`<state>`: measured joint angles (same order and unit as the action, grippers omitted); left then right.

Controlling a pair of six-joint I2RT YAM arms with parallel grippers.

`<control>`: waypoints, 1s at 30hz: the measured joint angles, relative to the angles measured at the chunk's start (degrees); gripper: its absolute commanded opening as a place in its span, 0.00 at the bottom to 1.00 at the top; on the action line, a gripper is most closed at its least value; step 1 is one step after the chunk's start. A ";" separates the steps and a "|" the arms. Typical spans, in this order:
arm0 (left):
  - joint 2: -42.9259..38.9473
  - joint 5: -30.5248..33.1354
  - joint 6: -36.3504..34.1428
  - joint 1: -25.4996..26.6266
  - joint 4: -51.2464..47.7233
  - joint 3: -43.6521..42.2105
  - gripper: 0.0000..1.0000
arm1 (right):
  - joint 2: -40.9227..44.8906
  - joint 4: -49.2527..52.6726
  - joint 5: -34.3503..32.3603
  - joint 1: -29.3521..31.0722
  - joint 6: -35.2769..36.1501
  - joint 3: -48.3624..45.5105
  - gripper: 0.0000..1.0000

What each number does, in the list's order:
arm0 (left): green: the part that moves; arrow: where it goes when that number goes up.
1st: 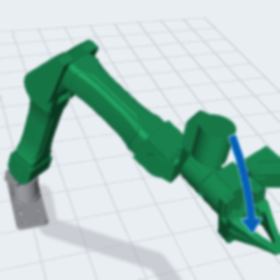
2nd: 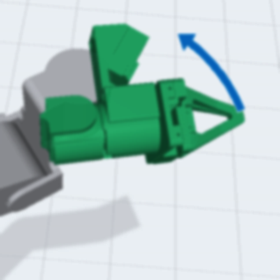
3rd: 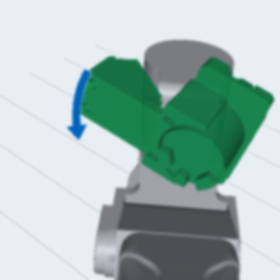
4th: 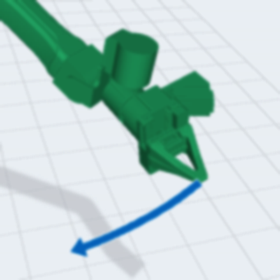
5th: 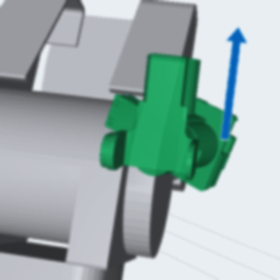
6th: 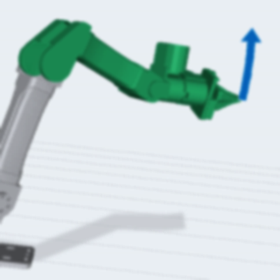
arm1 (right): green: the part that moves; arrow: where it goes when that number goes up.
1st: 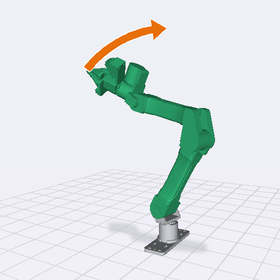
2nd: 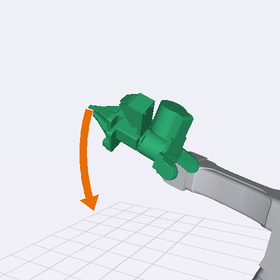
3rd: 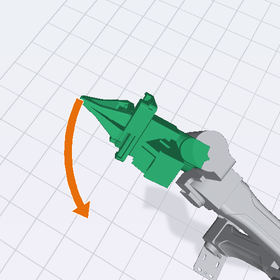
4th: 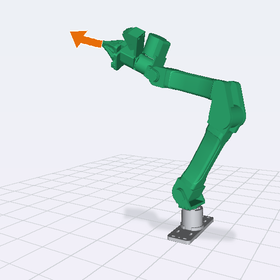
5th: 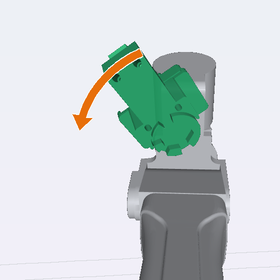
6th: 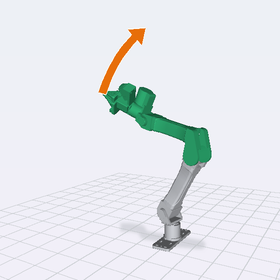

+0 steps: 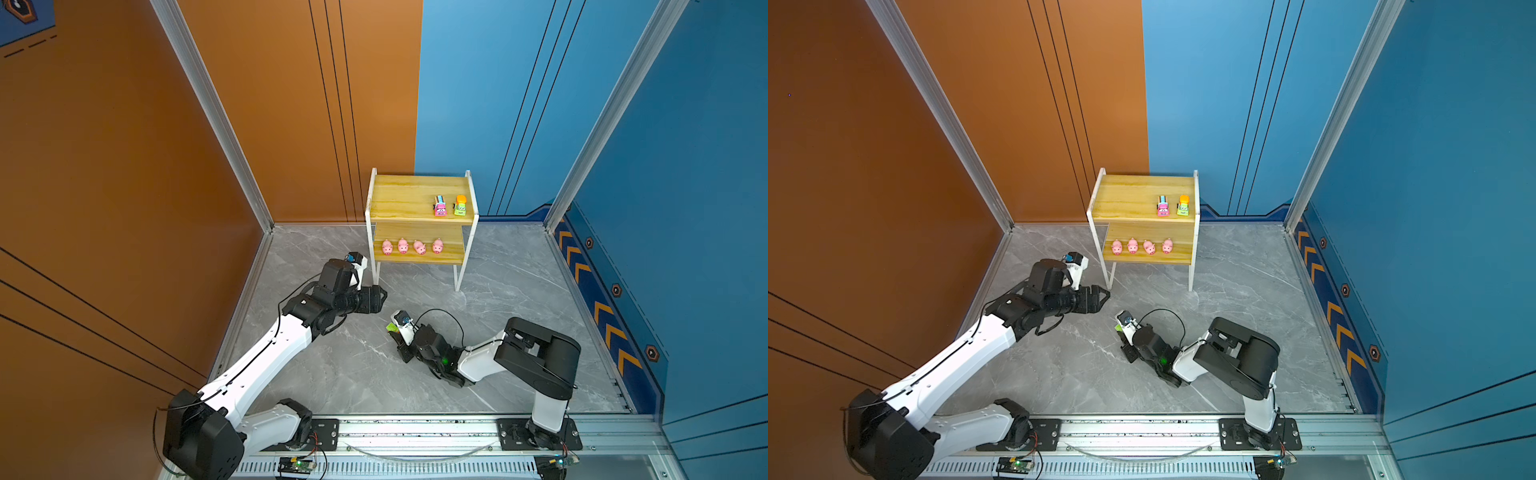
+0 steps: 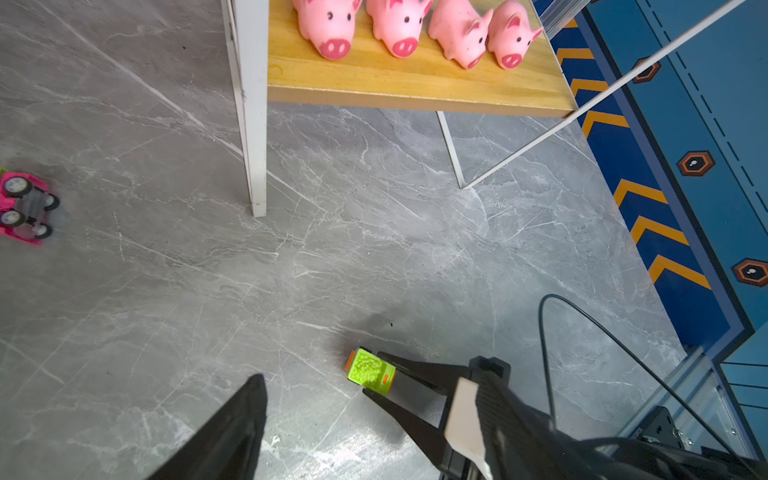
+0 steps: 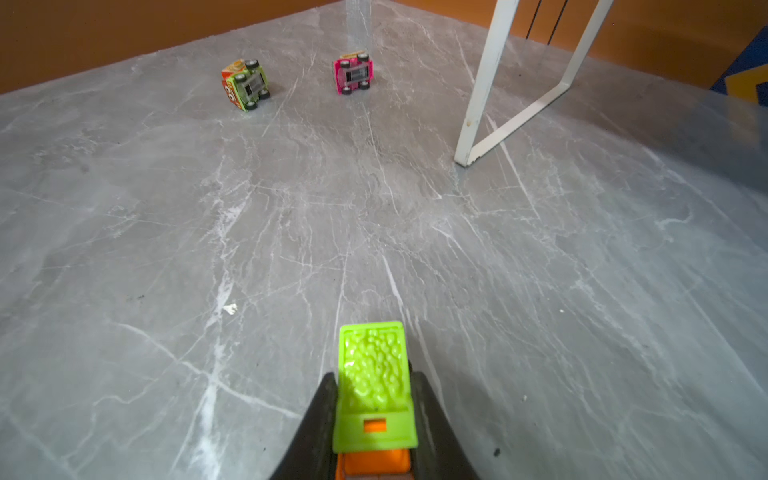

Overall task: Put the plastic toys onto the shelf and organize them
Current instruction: 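Lift the orange-green dump truck with the right gripper toward the shelf, then carry the dump truck over the top tier and lower it beside the bus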

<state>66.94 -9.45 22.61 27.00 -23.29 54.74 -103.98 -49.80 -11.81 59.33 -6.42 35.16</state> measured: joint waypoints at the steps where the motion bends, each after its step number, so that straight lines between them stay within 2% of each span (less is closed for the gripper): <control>1: -0.22 0.00 -0.17 0.13 -0.02 0.00 0.80 | 1.55 0.92 -0.02 0.11 -0.11 -0.11 0.17; 8: -3.04 0.52 -1.27 2.36 -0.04 0.00 0.80 | 13.60 10.08 -1.62 0.90 -1.79 -0.11 0.18; 16: -7.89 3.80 -3.15 5.44 -0.59 0.92 0.80 | 29.00 29.75 -6.45 1.86 -2.64 4.44 0.18; 23: -10.29 6.75 -4.42 6.38 -0.70 2.84 0.81 | 37.94 45.09 -12.83 1.70 -2.80 17.03 0.18; 30: -10.36 8.44 -5.25 6.38 -0.83 2.84 0.80 | 36.24 54.86 -17.14 -0.90 -2.38 33.35 0.21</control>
<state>56.58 -1.02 17.37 33.39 -24.12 57.58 -67.75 5.06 -28.95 58.43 -8.80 68.51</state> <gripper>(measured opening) 0.803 0.268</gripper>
